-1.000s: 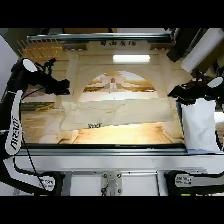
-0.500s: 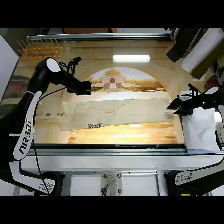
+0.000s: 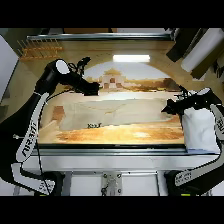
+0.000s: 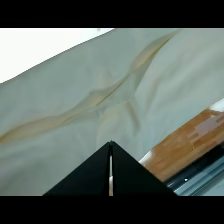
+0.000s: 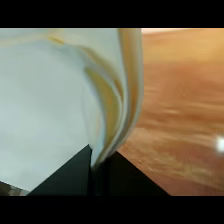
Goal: Fold the clothes and pants, and hang the long-sleeved shirts on hangers.
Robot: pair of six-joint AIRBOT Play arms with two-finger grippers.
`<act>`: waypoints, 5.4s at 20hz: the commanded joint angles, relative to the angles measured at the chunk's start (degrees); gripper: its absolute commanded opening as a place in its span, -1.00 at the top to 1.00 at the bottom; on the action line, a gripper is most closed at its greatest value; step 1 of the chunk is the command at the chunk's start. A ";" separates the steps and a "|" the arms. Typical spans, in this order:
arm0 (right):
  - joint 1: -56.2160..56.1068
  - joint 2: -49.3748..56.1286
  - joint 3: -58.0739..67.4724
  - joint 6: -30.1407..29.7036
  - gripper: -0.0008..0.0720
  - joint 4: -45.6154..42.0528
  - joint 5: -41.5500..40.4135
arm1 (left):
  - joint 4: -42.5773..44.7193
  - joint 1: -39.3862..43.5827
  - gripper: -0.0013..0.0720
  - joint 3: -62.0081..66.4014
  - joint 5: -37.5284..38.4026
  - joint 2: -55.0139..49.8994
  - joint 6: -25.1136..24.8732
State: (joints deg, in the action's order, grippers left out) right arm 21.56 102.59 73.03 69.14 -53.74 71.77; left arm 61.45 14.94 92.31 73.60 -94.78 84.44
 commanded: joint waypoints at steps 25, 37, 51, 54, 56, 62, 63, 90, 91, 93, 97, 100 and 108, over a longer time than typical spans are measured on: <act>-24.48 -16.09 34.38 17.77 0.95 -16.15 23.43 | 0.02 20.65 0.95 8.72 -11.69 -23.67 2.84; -36.26 -15.80 37.38 21.86 0.95 -16.11 22.51 | 0.59 8.96 0.95 8.74 -9.44 -14.56 2.64; -57.42 -4.94 37.40 33.35 0.95 -7.67 -0.96 | 0.52 -14.47 0.95 8.74 -3.85 -0.46 0.28; -61.53 0.76 37.40 34.69 0.95 -7.43 -8.33 | 0.52 -17.33 0.95 8.74 -3.06 1.11 -0.13; -64.28 5.42 37.40 35.52 0.95 -7.37 -13.64 | 0.50 -18.88 0.95 8.74 -3.06 1.92 -0.26; -68.26 13.05 37.40 16.59 -0.98 18.82 -29.57 | 0.50 -23.08 0.95 8.70 -3.08 3.80 -0.35; -67.65 12.15 37.38 14.12 -0.97 20.39 -29.27 | 0.50 -23.76 0.95 8.68 -3.08 4.50 -0.59; -41.46 2.89 -5.29 -7.28 -0.60 37.51 -20.09 | 0.31 -11.96 0.95 -31.30 -13.81 32.54 -4.09; -42.77 3.50 -3.85 -7.26 -0.59 37.53 -20.17 | 0.33 -11.96 0.95 -31.30 -13.81 32.54 -4.09; -44.44 3.89 -1.66 -8.00 0.19 37.51 -20.92 | 0.33 -11.96 0.95 -31.30 -13.75 32.54 -4.09; -43.95 2.78 1.70 -8.94 0.95 35.63 -20.28 | 0.33 -11.96 0.95 -31.30 -13.62 32.54 -4.09; -37.53 -3.43 5.16 2.12 0.95 19.47 -19.45 | 0.33 -11.96 0.95 -31.30 -13.62 32.54 -4.09; -6.51 -22.03 8.59 12.15 0.95 0.33 -14.47 | 0.28 -11.96 0.95 -31.30 -13.51 32.54 -4.07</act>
State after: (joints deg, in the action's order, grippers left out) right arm 4.32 86.06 81.01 78.37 -48.34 56.49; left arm 61.78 2.94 61.04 59.99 -62.26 80.44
